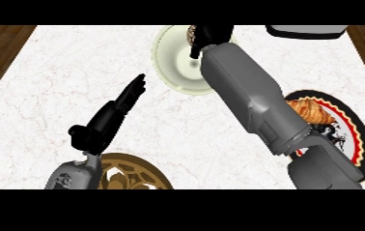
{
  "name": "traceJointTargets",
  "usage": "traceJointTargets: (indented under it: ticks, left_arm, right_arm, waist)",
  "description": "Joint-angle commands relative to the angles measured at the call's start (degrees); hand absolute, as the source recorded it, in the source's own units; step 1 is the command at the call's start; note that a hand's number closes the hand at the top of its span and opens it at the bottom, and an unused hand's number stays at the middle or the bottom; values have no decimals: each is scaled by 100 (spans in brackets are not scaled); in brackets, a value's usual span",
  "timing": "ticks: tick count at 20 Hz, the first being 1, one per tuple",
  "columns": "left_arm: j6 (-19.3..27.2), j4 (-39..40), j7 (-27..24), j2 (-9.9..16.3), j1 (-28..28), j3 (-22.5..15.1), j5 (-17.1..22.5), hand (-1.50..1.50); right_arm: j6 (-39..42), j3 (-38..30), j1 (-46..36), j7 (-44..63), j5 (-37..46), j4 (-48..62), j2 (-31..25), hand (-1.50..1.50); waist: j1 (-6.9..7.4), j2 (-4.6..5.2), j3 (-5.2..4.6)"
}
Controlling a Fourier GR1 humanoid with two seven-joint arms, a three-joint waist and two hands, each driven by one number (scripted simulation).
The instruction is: Pick the cupcake from the plate and place it in the bowl
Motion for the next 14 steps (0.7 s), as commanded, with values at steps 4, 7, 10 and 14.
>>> traceJointTargets:
  ticks: [4, 7, 10, 14]
  left_arm:
    - [-6, -1, -14, 15, 118, -7, -51, 0]
    - [80, 84, 9, -95, -65, -42, -120, 0]
    - [-22, 151, -316, -33, 134, -94, -176, 0]
    - [-63, 52, 118, 41, -135, 161, 61, 0]
  right_arm:
    - [285, -880, 226, -1419, -845, 314, -86, -150]
    - [-256, -1076, 335, -2098, -911, 389, -225, -150]
    - [-516, -1306, 115, -2218, -989, 487, -432, -150]
    - [-1650, -1658, 143, -2037, -1153, 320, -355, -150]
  waist:
    - [-13, -15, 2]
    - [16, 14, 4]
    - [30, 11, 1]
    - [-8, -1, 5]
